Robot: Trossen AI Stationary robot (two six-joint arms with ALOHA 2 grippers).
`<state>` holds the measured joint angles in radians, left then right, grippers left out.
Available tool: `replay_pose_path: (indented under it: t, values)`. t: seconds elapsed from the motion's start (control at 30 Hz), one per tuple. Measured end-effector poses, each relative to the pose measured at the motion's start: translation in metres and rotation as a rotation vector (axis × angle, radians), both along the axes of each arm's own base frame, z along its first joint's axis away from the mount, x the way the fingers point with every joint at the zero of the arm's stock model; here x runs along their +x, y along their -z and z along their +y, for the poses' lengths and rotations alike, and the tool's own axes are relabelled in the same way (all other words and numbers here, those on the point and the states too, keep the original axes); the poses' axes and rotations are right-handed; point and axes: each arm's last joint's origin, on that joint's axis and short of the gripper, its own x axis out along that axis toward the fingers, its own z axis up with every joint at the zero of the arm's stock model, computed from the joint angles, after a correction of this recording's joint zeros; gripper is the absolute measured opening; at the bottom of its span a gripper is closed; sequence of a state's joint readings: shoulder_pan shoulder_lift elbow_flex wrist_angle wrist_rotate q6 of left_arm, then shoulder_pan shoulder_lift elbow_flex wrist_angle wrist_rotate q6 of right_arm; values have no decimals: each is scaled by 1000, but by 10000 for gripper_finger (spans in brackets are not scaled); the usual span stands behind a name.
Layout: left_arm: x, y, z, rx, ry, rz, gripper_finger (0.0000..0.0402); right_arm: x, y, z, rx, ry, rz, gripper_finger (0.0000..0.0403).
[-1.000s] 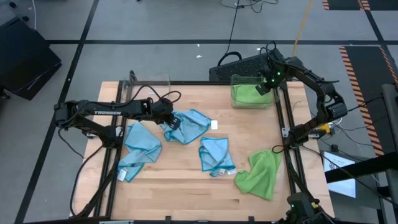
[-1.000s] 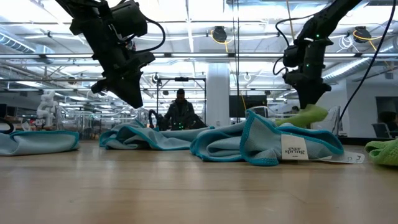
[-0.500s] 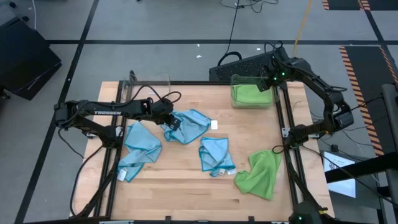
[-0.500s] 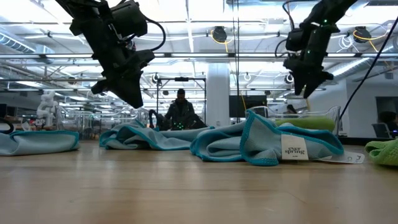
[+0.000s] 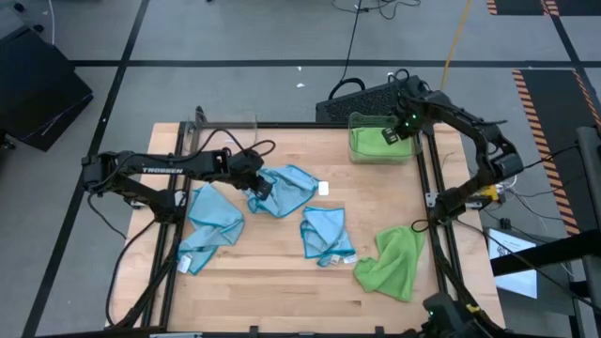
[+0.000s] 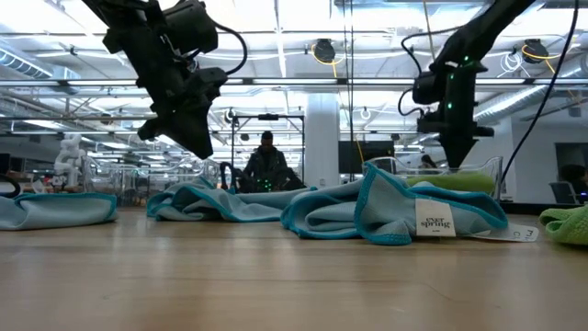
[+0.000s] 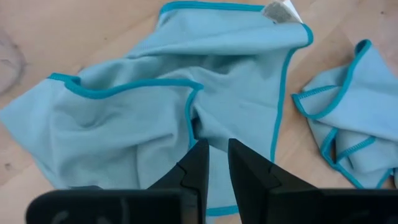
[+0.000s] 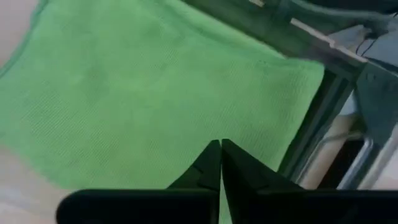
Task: Sort microfiber towel by color & place in baskets
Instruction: Stack the left green towel on top of the green towel in the right transparent bin
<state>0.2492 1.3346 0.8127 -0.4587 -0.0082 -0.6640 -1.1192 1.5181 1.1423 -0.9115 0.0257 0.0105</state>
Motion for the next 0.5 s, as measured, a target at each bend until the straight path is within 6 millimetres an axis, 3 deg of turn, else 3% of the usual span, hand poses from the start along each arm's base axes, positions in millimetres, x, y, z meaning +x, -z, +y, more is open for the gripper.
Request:
replay_pose_path:
  t: [0.37, 0.5]
  values:
    - [0, 0, -1, -4, 1, -1, 60, 3, 47, -20, 109, 19, 148, 8]
    - [0, 0, -1, -11, -2, -3, 60, 1, 50, -20, 114, 34, 219, 8]
